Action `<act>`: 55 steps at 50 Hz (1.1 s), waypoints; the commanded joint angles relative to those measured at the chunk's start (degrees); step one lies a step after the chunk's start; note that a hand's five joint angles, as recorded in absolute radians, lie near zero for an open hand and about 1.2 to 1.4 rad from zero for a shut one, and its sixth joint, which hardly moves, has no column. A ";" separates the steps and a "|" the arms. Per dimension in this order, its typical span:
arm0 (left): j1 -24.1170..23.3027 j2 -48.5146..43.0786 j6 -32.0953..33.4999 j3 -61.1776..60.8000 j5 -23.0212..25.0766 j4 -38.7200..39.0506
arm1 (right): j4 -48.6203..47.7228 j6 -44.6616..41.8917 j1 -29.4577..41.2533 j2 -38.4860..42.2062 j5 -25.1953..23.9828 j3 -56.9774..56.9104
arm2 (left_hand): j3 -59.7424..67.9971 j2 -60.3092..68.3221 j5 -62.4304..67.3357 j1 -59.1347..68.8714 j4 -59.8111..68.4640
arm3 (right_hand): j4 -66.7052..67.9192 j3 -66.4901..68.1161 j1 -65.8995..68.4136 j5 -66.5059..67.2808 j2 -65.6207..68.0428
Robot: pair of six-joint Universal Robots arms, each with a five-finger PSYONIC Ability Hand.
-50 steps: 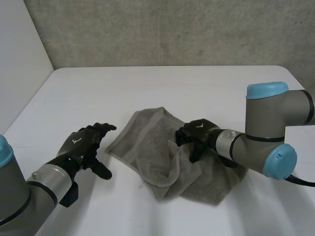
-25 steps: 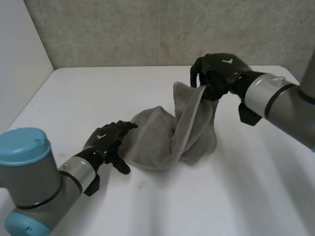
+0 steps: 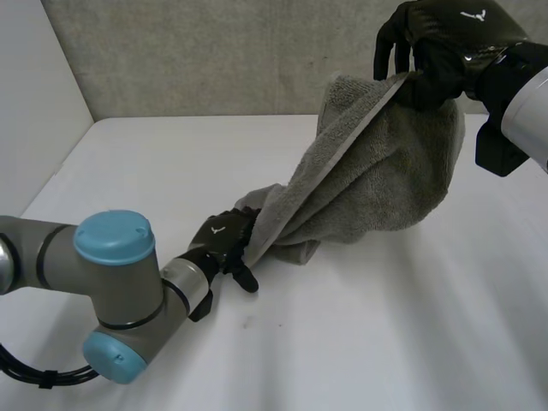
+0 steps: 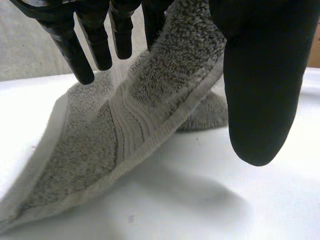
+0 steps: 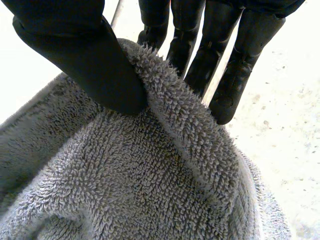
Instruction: Fold the towel.
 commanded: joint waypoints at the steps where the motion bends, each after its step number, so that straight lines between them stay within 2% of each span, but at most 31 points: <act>1: -0.71 -1.41 -0.18 1.93 -2.29 0.73 | -0.02 -0.29 -1.55 -0.05 0.00 0.79 | 49.45 49.44 49.50 49.48 49.44 | 11.68 12.14 2.56 14.68 12.73; 2: -0.71 -1.41 -0.18 1.93 -2.30 0.73 | -0.02 -0.46 -2.07 0.03 -0.17 0.96 | 49.64 49.63 49.69 49.67 49.63 | 11.68 12.14 2.56 14.68 12.73; 3: -0.71 -0.98 -0.18 2.28 -4.73 1.34 | -0.11 -0.90 -2.60 0.03 -0.26 0.96 | 61.63 61.62 61.68 61.66 61.62 | 11.68 12.14 2.56 14.68 12.73; 4: -0.71 -0.97 -0.18 2.28 -4.76 1.35 | -0.11 -0.91 -2.61 0.03 -0.26 0.96 | 61.75 61.74 61.80 61.78 61.74 | 11.68 12.14 2.56 14.68 12.73; 5: -0.71 -0.37 -0.09 2.63 -7.80 2.04 | -0.11 -1.25 -3.30 0.21 -0.44 0.79 | 64.73 64.72 64.78 64.76 64.72 | 11.68 12.14 2.56 14.68 12.73; 6: -0.36 0.60 0.00 2.81 -11.14 2.40 | -0.11 -1.26 -3.31 0.21 -0.44 0.79 | 64.76 64.75 64.81 64.79 64.75 | 11.68 12.14 2.56 14.68 12.73; 7: -0.36 0.61 0.00 2.81 -11.17 2.40 | 0.06 -2.13 -4.01 0.99 -0.61 0.53 | 64.76 64.75 64.81 64.79 64.75 | 11.68 12.14 2.56 14.68 12.73; 9: 0.26 4.80 0.26 2.11 -16.33 2.31 | 0.42 -3.63 -4.45 1.44 -0.70 0.70 | 64.76 64.75 64.81 64.79 64.75 | 11.68 12.14 2.56 14.68 12.73; 12: 1.66 9.81 1.40 0.53 -18.20 1.88 | 1.12 -8.38 -4.45 3.64 -0.44 1.23 | 64.76 64.75 64.81 64.79 64.75 | 11.68 12.14 2.56 14.68 12.73; 15: 3.07 12.30 2.64 -1.06 -18.03 1.26 | 4.79 -14.76 -4.28 5.91 -0.26 1.84 | 64.76 64.75 64.81 64.79 64.75 | 11.68 12.14 2.56 14.68 12.73; 19: 4.57 19.31 10.08 -5.35 -16.63 -2.16 | 12.26 -24.26 -3.75 7.94 -0.53 3.94 | 64.76 64.75 64.81 64.79 64.75 | 11.68 12.14 2.56 14.68 12.73; 24: 4.39 22.40 18.78 -9.22 -13.21 -5.76 | 16.93 -29.37 -3.66 10.40 -1.49 7.81 | 64.76 64.75 64.81 64.79 64.75 | 11.68 12.14 2.56 14.68 12.73; 28: 4.48 21.62 25.29 -10.55 -12.14 -9.45 | 17.64 -30.88 -3.40 12.87 -1.49 9.22 | 64.76 64.75 64.81 64.79 64.75 | 11.68 12.14 2.56 14.68 12.73; 34: 6.59 18.71 28.65 -8.09 -12.23 -10.34 | 16.94 -31.84 -1.82 19.09 -0.53 5.38 | 64.76 64.75 64.81 64.79 64.75 | 11.68 12.14 2.56 14.68 12.73; 36: 8.78 16.61 29.27 -3.37 -11.88 -10.34 | 16.24 -31.05 -1.82 20.78 -0.44 2.46 | 64.76 64.75 64.81 64.79 64.75 | 11.68 12.14 2.56 14.68 12.73; 37: 8.79 16.60 29.27 -3.35 -11.88 -10.34 | 14.67 -30.79 -1.90 22.52 -0.18 -0.76 | 64.76 64.75 64.81 64.79 64.75 | 11.68 12.14 2.56 14.68 12.73; 41: 8.79 11.79 28.92 11.01 -11.70 -8.77 | 8.33 -28.24 -1.82 24.64 1.14 -7.21 | 64.76 64.75 64.81 64.79 64.75 | 11.68 12.14 2.56 14.68 12.73; 42: 8.79 11.77 28.92 11.07 -11.70 -8.76 | 3.80 -25.19 -1.82 25.25 1.93 -10.34 | 64.76 64.75 64.81 64.79 64.75 | 11.68 12.14 2.56 14.68 12.73; 43: 8.61 10.29 28.65 17.07 -11.62 -8.33 | -1.29 -21.33 -1.90 25.43 2.80 -13.16 | 64.76 64.75 64.81 64.79 64.75 | 11.68 12.14 2.56 14.68 12.73; 44: 8.35 9.14 28.22 23.57 -11.79 -7.63 | -1.34 -21.30 -1.90 25.43 2.81 -13.19 | 64.76 64.75 64.81 64.79 64.75 | 11.68 12.14 2.56 14.68 12.73; 45: 8.35 9.13 28.21 23.64 -11.79 -7.62 | -6.65 -17.38 -1.90 25.26 3.77 -15.28 | 64.76 64.75 64.81 64.79 64.75 | 11.68 12.14 2.56 14.68 12.73; 46: 7.91 7.74 27.43 30.95 -11.96 -6.58 | -6.70 -17.34 -1.90 25.26 3.78 -15.30 | 64.76 64.75 64.81 64.79 64.75 | 11.68 12.14 2.56 14.68 12.73; 47: 7.38 7.03 25.94 36.76 -11.88 -5.61 | -13.49 -13.08 -1.99 24.30 5.26 -16.60 | 64.76 64.75 64.81 64.79 64.75 | 11.68 12.14 2.56 14.68 12.73; 48: 7.38 7.02 25.93 36.82 -11.88 -5.60 | -13.56 -13.03 -1.99 24.29 5.27 -16.61 | 64.76 64.75 64.81 64.79 64.75 | 11.68 12.14 2.56 14.68 12.73; 50: 6.33 6.67 22.34 44.70 -12.31 -4.02 | -23.62 -8.13 -1.90 20.62 8.51 -15.92 | 64.76 64.75 64.81 64.79 64.75 | 11.68 12.14 2.56 14.68 12.73; 55: 5.89 7.55 17.33 45.97 -12.41 -5.24 | -27.18 -7.06 -1.64 15.52 8.09 -11.18 | 64.76 64.75 64.81 64.79 64.75 | 11.68 12.14 2.56 14.68 12.73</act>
